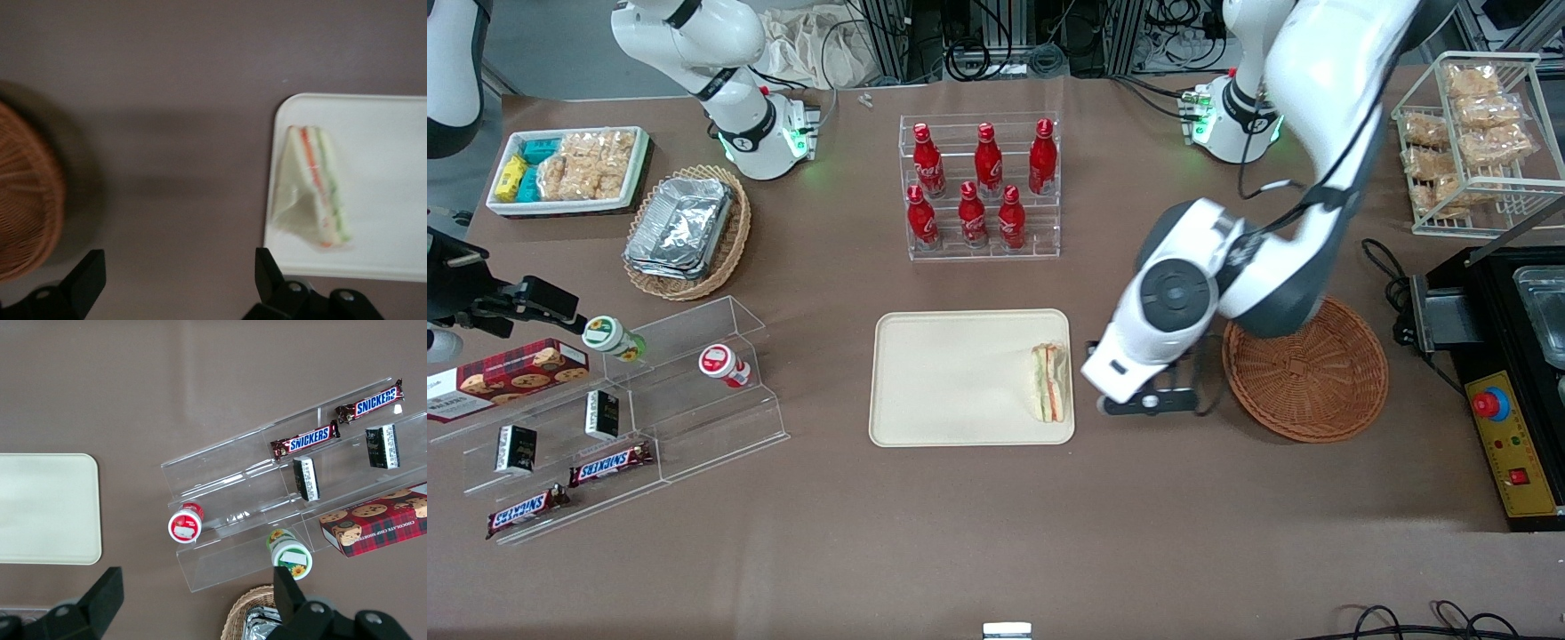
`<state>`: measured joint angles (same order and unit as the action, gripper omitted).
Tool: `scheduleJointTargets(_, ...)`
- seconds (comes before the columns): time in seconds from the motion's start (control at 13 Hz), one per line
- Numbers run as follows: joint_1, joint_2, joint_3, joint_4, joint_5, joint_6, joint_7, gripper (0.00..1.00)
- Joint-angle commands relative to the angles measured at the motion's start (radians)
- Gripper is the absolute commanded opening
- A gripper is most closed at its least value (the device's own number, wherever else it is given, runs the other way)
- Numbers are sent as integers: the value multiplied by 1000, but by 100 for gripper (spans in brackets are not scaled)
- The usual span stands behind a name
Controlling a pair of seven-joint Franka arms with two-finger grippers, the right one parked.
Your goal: Place sandwich from basket to tray
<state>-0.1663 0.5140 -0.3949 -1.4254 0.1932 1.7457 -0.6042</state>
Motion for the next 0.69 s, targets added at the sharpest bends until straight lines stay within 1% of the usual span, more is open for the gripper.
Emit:
scheduleJointTargets(0.0, 83, -93, -9, -29, -1, -118, 111, 99)
scheduleJointTargets(0.38, 243, -238, -4, -29, 8, -235, 364, 99)
scheduleJointTargets(0.54, 298, -273, -4, -30, 11, -250, 429, 99)
scheduleJointTargets(0.62, 312, -278, -2, -29, 21, -258, 434, 99)
